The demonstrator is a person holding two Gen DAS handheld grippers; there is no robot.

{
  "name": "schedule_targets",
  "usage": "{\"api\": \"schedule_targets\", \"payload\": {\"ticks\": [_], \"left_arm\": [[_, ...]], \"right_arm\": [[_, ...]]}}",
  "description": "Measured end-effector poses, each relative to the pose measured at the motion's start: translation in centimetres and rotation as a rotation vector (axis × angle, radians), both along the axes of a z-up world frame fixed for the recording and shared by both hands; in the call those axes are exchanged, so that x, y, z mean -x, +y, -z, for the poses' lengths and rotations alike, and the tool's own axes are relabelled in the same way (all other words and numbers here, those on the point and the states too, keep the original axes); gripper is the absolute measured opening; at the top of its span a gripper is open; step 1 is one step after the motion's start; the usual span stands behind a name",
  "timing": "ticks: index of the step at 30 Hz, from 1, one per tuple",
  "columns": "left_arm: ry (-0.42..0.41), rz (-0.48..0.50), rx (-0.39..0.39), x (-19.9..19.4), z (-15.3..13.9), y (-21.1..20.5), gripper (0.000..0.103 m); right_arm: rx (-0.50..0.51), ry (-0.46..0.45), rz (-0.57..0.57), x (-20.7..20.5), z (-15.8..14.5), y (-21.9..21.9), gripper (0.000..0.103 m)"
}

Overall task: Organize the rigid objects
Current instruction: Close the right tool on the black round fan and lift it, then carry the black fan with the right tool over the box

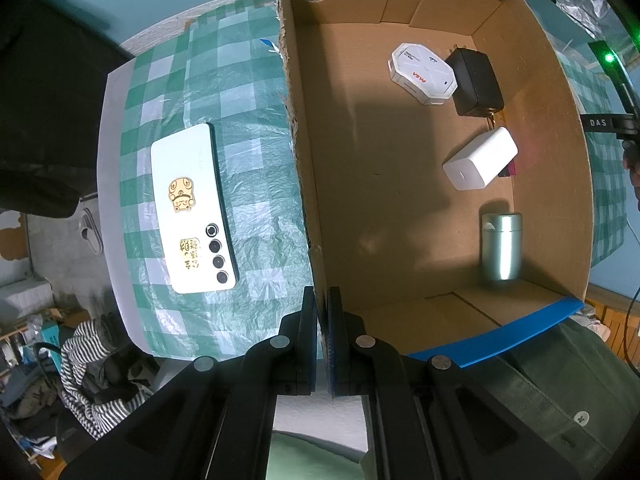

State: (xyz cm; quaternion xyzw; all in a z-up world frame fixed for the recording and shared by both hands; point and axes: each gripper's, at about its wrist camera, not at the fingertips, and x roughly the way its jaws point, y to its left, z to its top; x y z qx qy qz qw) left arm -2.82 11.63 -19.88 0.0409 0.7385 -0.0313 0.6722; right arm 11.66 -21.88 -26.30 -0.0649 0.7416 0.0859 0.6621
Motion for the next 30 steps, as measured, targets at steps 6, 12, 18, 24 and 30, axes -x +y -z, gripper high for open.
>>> {"api": "schedule_targets", "payload": {"ticks": [6,12,18,24,30], "left_arm": [[-0.001,0.001,0.0,0.0,0.0,0.0,0.004],[0.0,0.0,0.0,0.0,0.0,0.0,0.004],[0.0,0.0,-0.001,0.0,0.0,0.0,0.004],[-0.001,0.0,0.0,0.0,0.0,0.0,0.004],[-0.001,0.0,0.0,0.0,0.0,0.0,0.004]], "right_arm": [[-0.012,-0.02,-0.033,0.7,-1.9,0.9,0.062],[-0.025,-0.051,-0.083,1.4,-4.5,2.5,0.062],[-0.04,-0.088,-0.132,1.7,-7.4,4.0,0.062],[-0.051,-0.115,-0.195,1.9,-9.7,5.6,0.062],[-0.071,-0.134,-0.248,2.3,-11.6,7.8,0.062]]}}
